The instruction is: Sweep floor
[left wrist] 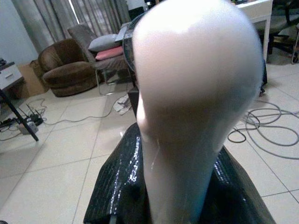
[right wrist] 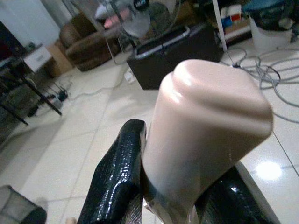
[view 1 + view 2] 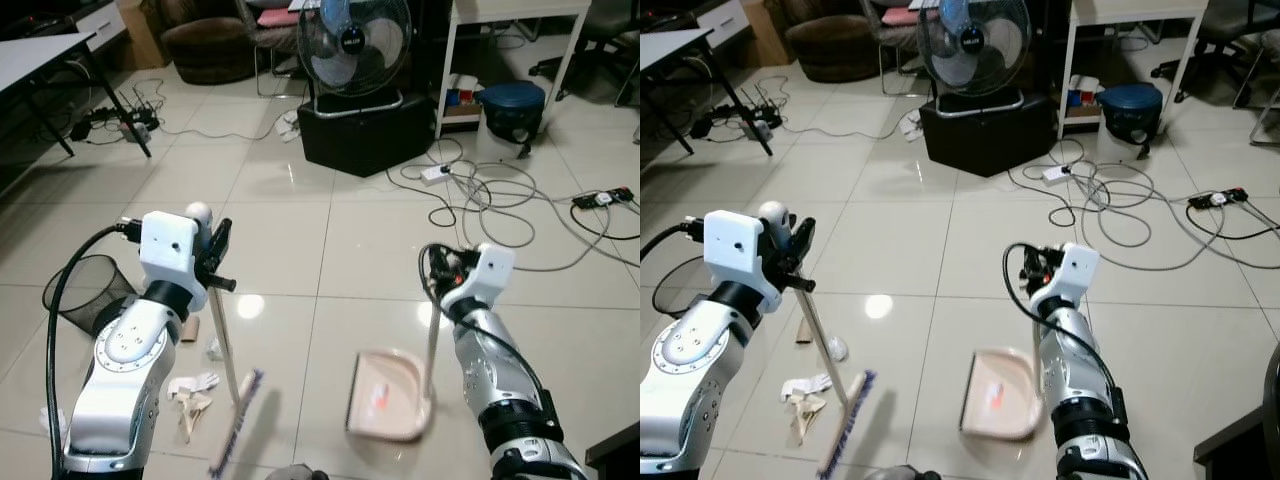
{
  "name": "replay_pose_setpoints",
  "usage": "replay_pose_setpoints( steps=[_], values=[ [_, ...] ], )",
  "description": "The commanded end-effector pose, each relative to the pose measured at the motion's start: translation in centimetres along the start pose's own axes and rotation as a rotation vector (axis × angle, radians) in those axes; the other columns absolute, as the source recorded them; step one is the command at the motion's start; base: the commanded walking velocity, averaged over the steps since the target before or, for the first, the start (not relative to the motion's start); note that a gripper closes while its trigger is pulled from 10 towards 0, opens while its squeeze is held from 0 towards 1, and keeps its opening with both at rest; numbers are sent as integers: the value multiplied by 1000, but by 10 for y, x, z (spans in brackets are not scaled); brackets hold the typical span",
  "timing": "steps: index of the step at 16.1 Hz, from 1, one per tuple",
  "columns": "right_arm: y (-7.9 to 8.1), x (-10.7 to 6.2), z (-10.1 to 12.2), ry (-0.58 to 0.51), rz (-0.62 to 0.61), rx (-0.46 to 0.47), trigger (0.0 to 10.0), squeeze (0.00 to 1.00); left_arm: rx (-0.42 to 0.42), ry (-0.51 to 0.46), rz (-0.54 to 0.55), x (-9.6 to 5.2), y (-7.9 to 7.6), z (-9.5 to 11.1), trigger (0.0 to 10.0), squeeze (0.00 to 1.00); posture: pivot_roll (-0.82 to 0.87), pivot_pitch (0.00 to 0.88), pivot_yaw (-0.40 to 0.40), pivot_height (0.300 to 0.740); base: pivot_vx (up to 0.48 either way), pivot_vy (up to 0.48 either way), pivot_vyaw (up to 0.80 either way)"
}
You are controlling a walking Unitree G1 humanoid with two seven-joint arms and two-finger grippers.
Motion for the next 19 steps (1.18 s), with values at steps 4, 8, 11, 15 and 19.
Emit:
replay_pose_setpoints(
  steps=[4, 8, 11, 15, 19],
  values=[
    [5, 7, 9, -40, 40, -42, 10000, 0, 26, -24, 24, -3, 8, 9, 10000, 0, 129, 58, 157, 740, 0, 0, 0],
    [-1, 4, 1, -14, 40, -79, 10000, 0, 25, -28, 24, -2, 6, 9, 10000, 0, 117, 58, 155, 740, 0, 0, 0],
    [-8, 1, -5, 0, 26, -97, 10000, 0, 20, -30, 24, -2, 5, 8, 10000, 0, 114, 58, 155, 740, 0, 0, 0],
    [-10, 2, -4, 4, 20, -112, 10000, 0, 23, -32, 24, -1, 3, 8, 10000, 0, 103, 54, 153, 740, 0, 0, 0],
    [-9, 4, 0, -12, 28, -125, 10000, 0, 21, -34, 31, 1, 3, 7, 10000, 0, 92, 43, 141, 740, 0, 0, 0]
  ],
)
Point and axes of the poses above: a point about 5 cm out from each wrist's last joint towards the gripper, its own x axis pointing out of the wrist towards the gripper, its own z axis along the axis of the wrist's last joint, y = z × x, the point moved 4 cm from there along x, pointing out of the wrist towards the gripper
